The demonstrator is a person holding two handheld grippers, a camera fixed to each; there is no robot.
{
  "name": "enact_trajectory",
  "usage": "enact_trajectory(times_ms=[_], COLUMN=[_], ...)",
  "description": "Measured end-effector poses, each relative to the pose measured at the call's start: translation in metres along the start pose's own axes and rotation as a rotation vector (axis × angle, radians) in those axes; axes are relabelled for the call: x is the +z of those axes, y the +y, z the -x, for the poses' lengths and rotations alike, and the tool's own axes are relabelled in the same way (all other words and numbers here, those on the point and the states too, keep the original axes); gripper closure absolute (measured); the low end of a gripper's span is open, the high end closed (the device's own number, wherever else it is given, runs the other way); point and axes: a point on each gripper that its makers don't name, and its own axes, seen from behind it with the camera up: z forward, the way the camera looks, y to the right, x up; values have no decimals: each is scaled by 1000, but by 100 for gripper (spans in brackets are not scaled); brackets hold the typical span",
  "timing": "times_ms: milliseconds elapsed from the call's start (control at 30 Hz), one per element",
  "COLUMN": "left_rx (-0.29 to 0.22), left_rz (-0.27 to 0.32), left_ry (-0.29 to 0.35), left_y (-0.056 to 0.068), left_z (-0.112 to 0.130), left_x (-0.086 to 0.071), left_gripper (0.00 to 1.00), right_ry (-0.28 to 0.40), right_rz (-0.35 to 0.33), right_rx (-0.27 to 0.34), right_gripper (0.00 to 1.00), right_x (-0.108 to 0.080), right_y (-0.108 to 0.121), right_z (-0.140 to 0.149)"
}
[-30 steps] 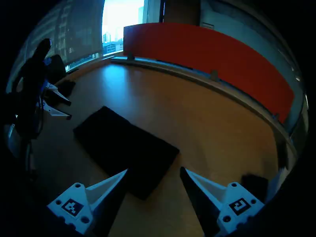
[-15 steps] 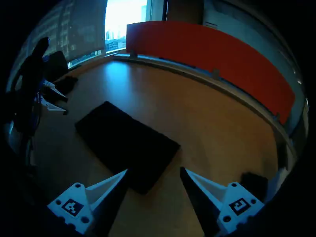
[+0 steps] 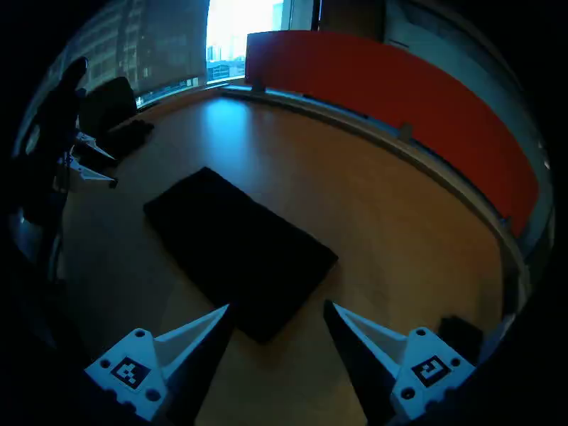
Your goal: Fold towel
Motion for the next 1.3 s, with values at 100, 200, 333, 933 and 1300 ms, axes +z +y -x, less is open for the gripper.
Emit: enact_trajectory(times_ms=[100, 200, 333, 933, 1300], left_rx=[-9, -16, -28, -77, -85], left_rz=[-2, -6, -8, -38, -47], left_ry=[0, -2, -3, -27, -32], left_y=[0, -1, -1, -5, -9], left_z=[4, 10, 18, 60, 68], left_x=[-4, -8, -15, -46, -51], left_gripper=[8, 8, 8, 8, 8], right_ry=[-7, -19, -31, -121, -142], right_rz=[-7, -18, -38, -116, -130], right_rx=[-7, -16, -27, -68, -75], right_gripper=[7, 7, 8, 38, 61], right_x=[1, 3, 5, 19, 19], right_y=[-1, -5, -10, -17, -16], right_z=[1, 6, 13, 53, 58])
